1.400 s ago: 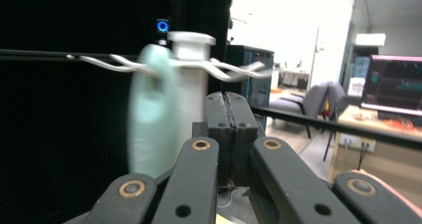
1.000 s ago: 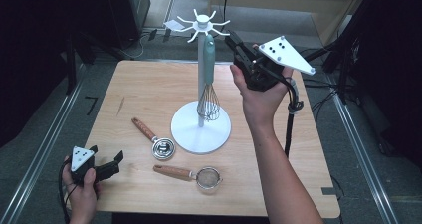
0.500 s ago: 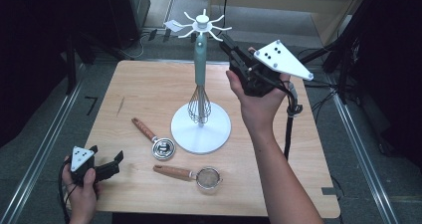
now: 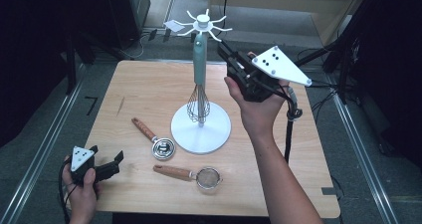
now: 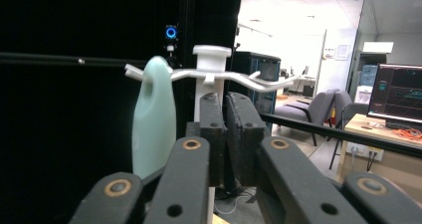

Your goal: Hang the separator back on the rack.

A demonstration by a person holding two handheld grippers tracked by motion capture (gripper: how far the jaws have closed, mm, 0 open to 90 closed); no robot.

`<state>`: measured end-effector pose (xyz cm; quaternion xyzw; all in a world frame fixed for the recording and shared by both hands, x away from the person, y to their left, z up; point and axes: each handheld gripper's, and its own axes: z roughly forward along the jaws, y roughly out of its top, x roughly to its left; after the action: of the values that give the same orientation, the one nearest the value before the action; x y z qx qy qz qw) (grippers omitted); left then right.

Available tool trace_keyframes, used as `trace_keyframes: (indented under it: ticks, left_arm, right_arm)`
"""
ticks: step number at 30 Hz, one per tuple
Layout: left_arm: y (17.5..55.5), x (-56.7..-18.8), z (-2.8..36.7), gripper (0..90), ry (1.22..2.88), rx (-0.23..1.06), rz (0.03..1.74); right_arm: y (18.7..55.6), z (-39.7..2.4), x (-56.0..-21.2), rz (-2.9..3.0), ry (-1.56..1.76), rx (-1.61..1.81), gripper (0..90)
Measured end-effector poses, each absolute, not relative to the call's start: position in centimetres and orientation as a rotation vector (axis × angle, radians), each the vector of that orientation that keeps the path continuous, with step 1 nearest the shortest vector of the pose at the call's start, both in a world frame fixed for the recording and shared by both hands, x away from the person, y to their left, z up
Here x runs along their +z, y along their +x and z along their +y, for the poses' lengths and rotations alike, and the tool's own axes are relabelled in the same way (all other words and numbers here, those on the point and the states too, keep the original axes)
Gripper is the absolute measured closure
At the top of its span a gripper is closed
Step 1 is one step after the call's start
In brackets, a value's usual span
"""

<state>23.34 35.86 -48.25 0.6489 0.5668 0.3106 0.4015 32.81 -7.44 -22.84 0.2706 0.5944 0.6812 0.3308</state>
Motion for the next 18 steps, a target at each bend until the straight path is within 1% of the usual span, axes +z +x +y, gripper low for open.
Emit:
trace_keyframes:
  ticks: [2,11,18]
  left_arm:
    - [23.3,-48.3,35.9,6.4,1.642,0.786,1.432]
    - [23.4,-48.3,35.9,6.4,1.644,0.786,1.432]
    - [23.4,-48.3,35.9,6.4,1.639,0.784,1.433]
  right_arm:
    - [32.7,-7.5,-23.2,1.566,0.701,1.768,82.5]
    - [32.4,-8.4,-25.4,1.600,0.744,1.718,69.7]
    - [32.5,-9.7,-27.8,1.623,0.798,1.681,61.5]
